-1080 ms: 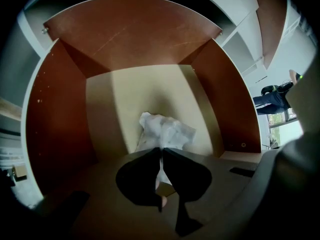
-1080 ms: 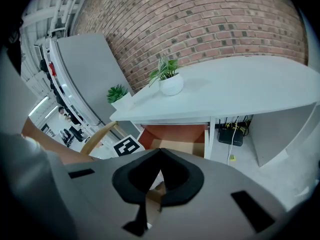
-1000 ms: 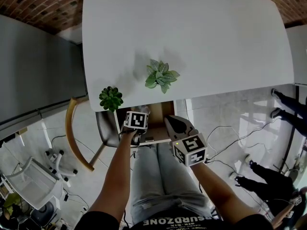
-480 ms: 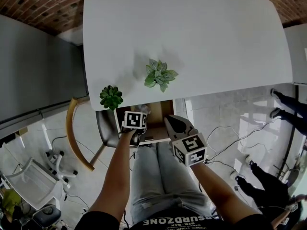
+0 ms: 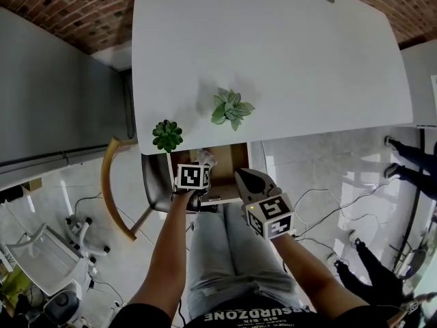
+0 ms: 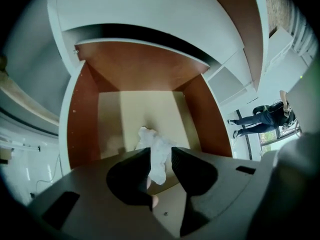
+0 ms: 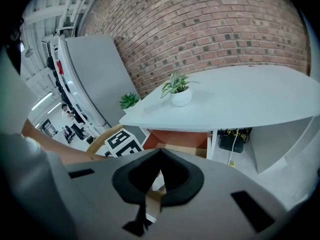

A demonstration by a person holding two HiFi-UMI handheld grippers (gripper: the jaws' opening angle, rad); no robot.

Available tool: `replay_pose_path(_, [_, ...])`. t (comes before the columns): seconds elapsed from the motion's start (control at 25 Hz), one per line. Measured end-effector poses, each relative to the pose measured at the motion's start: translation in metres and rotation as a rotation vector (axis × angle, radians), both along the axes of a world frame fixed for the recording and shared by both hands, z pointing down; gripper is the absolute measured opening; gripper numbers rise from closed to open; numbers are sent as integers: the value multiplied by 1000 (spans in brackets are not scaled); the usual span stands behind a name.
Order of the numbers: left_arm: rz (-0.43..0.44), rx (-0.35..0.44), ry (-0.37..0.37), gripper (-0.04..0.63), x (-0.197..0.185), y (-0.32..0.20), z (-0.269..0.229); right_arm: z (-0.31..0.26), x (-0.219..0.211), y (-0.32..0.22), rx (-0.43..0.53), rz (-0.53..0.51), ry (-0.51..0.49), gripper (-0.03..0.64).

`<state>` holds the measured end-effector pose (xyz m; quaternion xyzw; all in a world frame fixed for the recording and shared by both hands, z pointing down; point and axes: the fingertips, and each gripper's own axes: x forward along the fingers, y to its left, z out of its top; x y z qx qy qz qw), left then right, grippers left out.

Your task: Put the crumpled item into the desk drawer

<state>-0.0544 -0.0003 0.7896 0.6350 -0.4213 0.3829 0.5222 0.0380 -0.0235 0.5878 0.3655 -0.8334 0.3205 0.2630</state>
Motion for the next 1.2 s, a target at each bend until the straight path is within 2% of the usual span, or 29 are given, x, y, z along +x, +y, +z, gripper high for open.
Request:
replay_pose_path(0.48, [-135, 96, 62, 99, -12, 15, -61, -36, -10, 18, 30, -23, -32, -2])
replay_pose_path(0.64, [-162, 138, 38, 36, -18, 22, -82, -47, -12, 26, 44, -21, -40, -2])
replay_pose_path(0.96, [-168, 224, 21, 12, -23, 35, -128, -68, -21, 40, 49, -28, -55, -2])
replay_pose_path(1.2, [-110, 285, 4, 8, -14, 44, -157, -80, -25, 48, 62, -38, -62, -2])
